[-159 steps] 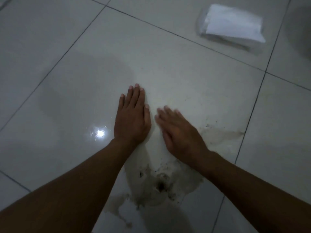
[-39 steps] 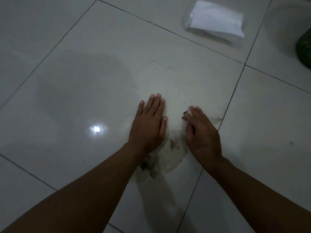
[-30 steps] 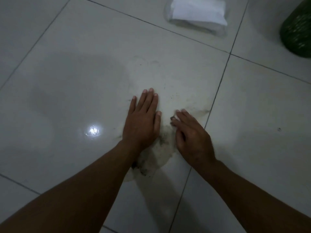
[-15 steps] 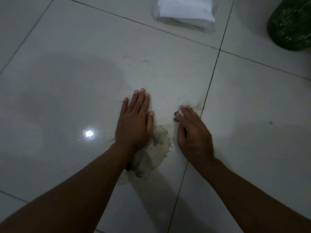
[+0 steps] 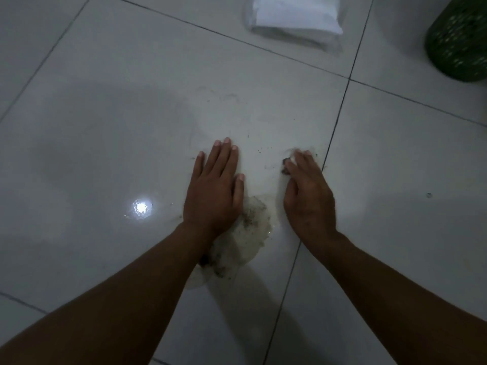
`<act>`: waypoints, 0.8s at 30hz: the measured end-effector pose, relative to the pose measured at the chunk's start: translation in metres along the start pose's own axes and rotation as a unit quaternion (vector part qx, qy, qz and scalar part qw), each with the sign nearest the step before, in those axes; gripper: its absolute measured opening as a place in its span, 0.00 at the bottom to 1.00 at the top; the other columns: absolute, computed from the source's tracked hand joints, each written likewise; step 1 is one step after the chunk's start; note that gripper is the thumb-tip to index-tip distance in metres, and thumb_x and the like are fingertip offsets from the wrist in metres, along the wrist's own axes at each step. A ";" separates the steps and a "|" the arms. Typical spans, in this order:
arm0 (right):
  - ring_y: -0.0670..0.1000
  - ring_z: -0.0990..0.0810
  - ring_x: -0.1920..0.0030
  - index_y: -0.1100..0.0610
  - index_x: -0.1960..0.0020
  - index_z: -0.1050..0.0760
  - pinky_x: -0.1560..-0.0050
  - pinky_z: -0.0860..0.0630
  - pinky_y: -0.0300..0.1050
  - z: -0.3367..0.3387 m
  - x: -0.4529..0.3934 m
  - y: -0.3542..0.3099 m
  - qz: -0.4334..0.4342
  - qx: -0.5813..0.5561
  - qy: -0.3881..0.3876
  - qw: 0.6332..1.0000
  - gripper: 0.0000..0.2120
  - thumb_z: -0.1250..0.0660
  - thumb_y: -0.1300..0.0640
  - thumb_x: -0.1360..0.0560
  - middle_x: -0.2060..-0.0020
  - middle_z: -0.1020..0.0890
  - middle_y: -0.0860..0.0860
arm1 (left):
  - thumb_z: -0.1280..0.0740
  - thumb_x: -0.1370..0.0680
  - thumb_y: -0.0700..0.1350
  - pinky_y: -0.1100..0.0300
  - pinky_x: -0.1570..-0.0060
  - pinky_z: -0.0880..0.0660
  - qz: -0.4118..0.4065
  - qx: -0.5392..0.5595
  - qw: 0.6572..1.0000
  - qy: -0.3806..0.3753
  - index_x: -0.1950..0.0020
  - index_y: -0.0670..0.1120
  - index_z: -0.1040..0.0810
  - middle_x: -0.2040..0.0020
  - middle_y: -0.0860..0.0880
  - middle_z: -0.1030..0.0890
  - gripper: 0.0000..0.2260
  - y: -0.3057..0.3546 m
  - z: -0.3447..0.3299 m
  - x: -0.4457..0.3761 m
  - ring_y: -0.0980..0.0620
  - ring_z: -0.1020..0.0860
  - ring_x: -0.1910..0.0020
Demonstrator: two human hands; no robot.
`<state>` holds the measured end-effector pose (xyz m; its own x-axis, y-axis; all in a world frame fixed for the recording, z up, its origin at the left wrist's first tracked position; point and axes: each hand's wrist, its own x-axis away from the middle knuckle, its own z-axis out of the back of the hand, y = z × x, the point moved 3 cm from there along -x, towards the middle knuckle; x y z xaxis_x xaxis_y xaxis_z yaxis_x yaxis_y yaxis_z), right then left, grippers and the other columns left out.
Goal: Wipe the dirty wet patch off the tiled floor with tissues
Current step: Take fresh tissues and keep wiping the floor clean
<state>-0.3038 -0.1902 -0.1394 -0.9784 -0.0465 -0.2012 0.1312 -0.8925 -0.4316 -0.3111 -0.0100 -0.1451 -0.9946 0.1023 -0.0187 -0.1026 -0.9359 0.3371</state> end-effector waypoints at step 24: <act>0.54 0.30 0.29 0.63 0.35 0.24 0.27 0.36 0.44 -0.003 -0.008 -0.001 0.047 -0.019 0.008 0.999 0.16 0.40 0.66 0.21 0.33 0.25 0.58 | 0.54 0.18 0.53 0.48 0.22 0.55 -0.021 -0.004 0.999 -0.029 0.20 0.42 0.46 0.20 0.44 0.47 0.28 0.028 -0.010 -0.040 0.48 0.52 0.20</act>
<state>-0.2953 -0.1871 -0.1397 -0.9586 -0.1224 -0.2570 0.2296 -0.8664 -0.4435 -0.2742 -0.0441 -0.1443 -0.9867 0.1607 0.0224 -0.1445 -0.9329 0.3298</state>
